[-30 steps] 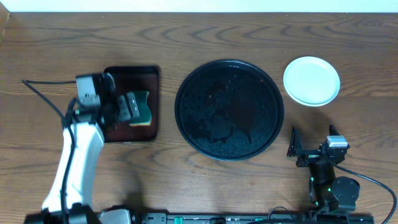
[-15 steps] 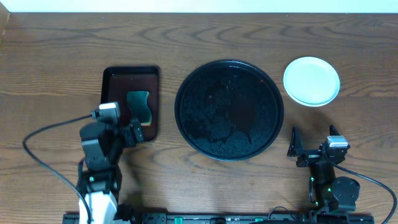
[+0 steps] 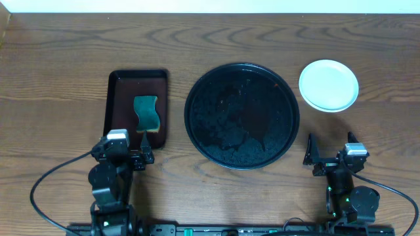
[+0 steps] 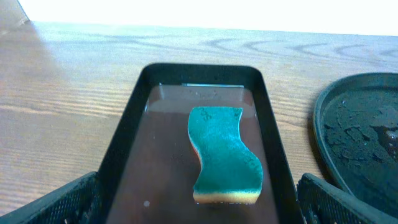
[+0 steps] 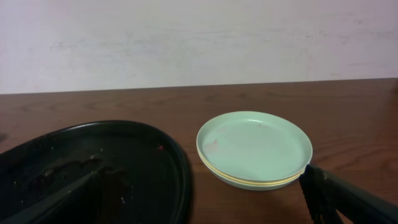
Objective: Clean dirty plates on tray and stack at the side
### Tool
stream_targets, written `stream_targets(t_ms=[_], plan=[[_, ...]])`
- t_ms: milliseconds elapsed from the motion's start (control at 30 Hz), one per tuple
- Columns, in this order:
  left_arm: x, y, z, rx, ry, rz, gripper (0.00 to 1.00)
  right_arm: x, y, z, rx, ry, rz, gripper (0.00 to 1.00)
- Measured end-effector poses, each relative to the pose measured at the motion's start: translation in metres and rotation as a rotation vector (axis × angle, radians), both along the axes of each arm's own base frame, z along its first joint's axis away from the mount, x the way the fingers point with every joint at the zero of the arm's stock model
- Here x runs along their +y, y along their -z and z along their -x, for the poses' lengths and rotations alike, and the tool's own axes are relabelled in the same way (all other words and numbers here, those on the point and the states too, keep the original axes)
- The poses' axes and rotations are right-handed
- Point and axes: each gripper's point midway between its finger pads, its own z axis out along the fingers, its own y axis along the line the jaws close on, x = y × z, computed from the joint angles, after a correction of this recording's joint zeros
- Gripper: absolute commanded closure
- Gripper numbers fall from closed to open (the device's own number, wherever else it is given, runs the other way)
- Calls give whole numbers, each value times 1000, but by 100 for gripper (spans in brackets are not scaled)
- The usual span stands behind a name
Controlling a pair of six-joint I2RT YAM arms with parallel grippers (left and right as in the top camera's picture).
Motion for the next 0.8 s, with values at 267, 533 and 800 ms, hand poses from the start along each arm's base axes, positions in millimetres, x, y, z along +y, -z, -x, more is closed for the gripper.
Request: stream_targets(t_ms=[267, 533, 800], plan=[[-1, -21, 5, -124, 1, -23, 0, 0, 0, 0, 0, 0, 0, 1], [-1, -25, 8, -193, 2, -40, 0, 0, 0, 0, 0, 0, 0, 1], [-2, -27, 13, -206, 8, -69, 0, 0, 0, 0, 0, 0, 0, 1]])
